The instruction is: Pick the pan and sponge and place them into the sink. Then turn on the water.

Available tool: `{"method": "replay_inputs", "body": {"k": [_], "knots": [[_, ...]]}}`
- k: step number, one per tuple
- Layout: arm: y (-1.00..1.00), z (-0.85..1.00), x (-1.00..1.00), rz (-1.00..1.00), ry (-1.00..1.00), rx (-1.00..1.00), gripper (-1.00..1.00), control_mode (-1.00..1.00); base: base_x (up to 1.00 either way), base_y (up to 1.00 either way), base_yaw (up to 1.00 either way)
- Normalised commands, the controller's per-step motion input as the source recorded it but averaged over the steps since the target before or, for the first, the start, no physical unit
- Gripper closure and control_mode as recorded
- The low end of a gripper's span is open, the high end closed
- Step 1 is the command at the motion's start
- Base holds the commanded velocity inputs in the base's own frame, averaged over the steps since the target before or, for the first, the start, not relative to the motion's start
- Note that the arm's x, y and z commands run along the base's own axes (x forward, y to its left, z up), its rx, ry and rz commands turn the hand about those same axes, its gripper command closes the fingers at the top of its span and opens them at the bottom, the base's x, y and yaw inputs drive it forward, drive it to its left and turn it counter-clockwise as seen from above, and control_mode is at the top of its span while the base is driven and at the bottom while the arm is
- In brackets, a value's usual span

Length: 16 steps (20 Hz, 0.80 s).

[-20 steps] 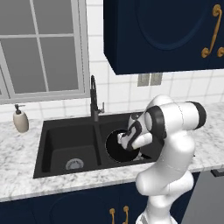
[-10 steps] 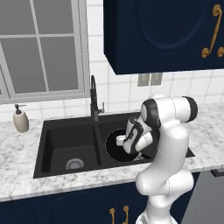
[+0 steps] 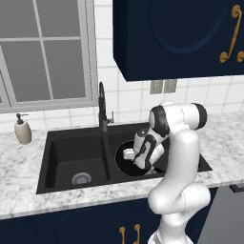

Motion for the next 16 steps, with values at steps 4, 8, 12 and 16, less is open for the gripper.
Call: {"method": "replay_inputs", "body": {"k": [4,8,12,16], "knots": [[0.15,-0.27,0.24,0.00,0.00,0.00,1.00,-1.00,0.00,0.00,0.00],[0.04,-0.06,0.02,0.00,0.00,0.00,-1.00,-1.00,0.00,0.00,0.00],[0.00,0.00,0.00,0.00,0.00,0.00,-1.00,-1.00,0.00,0.00,0.00],[0.00,0.00,0.02,0.00,0.00,0.00,-1.00,-1.00,0.00,0.00,0.00]]}}
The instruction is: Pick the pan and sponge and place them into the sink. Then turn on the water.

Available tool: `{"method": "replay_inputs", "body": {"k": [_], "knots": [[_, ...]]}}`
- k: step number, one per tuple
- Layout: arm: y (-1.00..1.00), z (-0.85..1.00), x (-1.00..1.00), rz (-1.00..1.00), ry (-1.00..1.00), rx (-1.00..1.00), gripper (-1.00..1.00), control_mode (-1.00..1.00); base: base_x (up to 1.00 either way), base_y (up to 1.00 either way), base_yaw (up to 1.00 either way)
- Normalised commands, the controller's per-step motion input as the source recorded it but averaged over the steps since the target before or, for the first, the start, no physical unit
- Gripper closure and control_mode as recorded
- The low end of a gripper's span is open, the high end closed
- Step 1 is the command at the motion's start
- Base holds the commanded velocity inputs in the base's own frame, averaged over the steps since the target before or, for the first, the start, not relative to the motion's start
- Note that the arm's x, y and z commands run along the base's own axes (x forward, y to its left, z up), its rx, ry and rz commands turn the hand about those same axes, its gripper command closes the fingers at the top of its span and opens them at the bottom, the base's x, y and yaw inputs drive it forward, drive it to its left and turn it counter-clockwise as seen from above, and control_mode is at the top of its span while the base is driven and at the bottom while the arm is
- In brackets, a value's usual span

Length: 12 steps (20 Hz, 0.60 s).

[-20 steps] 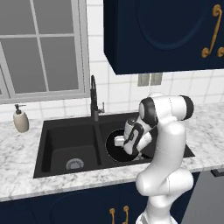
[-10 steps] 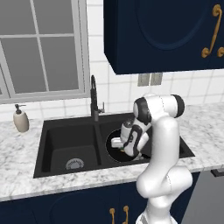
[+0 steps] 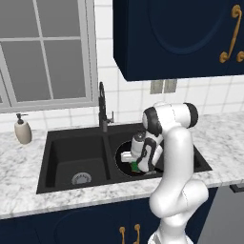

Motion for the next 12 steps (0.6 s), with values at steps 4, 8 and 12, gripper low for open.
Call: {"method": "replay_inputs", "body": {"k": [4,8,12], "knots": [[0.00,0.05,0.04,0.00,-0.01,0.00,-1.00,-1.00,0.00,0.00,0.00],[0.00,0.23,0.00,0.00,-0.07,0.00,-1.00,-1.00,0.00,0.00,0.00],[0.00,0.31,0.00,0.00,-0.12,0.00,-1.00,-1.00,0.00,0.00,0.00]]}}
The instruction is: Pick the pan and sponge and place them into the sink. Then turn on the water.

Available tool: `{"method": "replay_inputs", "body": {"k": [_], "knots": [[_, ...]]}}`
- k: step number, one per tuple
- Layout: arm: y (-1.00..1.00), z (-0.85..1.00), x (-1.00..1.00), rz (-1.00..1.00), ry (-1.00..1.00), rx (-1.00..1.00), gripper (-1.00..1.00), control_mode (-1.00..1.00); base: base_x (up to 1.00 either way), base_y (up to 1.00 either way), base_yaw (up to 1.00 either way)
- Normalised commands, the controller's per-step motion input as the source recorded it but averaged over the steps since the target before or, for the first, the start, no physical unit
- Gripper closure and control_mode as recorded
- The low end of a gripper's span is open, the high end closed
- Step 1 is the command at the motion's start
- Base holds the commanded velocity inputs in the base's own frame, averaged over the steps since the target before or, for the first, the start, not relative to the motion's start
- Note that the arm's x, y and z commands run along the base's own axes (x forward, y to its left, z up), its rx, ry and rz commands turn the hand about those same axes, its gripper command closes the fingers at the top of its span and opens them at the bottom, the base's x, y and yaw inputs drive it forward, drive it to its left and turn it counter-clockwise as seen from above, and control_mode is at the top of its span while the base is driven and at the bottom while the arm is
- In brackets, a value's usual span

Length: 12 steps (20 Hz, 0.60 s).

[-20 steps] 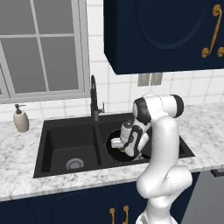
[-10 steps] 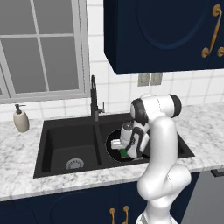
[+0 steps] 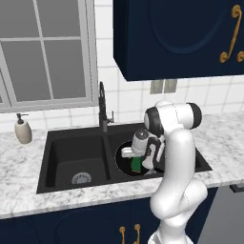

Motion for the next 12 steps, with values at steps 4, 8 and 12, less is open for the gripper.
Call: {"method": "replay_inputs", "body": {"k": [4,8,12], "knots": [[0.00,0.31,0.00,0.00,-0.15,0.00,-1.00,-1.00,0.00,0.00,0.00],[0.00,0.13,-0.10,0.00,-0.21,0.00,-1.00,-1.00,0.00,0.00,0.00],[0.00,0.21,-0.14,0.00,-0.27,0.00,-1.00,-1.00,0.00,0.00,0.00]]}}
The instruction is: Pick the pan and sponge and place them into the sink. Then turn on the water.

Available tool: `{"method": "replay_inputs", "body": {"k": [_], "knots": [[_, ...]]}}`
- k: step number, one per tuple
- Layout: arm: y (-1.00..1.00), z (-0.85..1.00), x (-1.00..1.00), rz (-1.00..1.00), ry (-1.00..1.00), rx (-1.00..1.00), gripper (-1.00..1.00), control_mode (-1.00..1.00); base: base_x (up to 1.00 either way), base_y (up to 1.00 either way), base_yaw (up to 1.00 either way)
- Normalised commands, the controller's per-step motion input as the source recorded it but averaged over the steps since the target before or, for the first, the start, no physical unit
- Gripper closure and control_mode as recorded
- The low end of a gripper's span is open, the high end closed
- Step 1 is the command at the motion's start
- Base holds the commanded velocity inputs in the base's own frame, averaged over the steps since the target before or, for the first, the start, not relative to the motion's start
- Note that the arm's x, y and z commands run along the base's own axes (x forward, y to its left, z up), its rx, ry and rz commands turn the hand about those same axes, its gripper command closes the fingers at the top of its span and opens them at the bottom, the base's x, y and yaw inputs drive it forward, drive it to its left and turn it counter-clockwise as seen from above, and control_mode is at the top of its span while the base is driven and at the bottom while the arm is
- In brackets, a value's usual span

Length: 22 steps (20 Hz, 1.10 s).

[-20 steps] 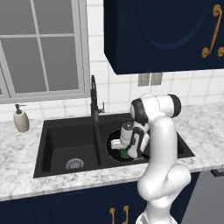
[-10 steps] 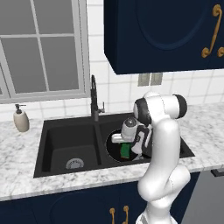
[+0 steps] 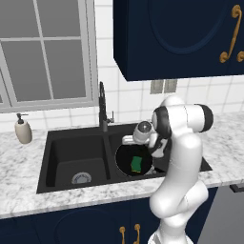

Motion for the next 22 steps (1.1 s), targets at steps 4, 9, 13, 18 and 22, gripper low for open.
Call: {"method": "replay_inputs", "body": {"k": [4,9,13,18,22], "knots": [[0.00,0.34,-0.16,0.00,-0.23,0.00,-1.00,-1.00,0.00,0.00,0.00],[0.00,0.19,-0.31,0.00,-0.24,0.00,-1.00,-1.00,0.00,0.00,0.00],[0.00,0.21,-0.42,0.00,-0.21,0.00,-1.00,-1.00,0.00,0.00,0.00],[0.10,0.14,-0.36,0.00,-0.14,0.00,-1.00,-1.00,0.00,0.00,0.00],[0.02,0.03,-0.27,0.00,-0.17,0.00,-1.00,-1.00,0.00,0.00,0.00]]}}
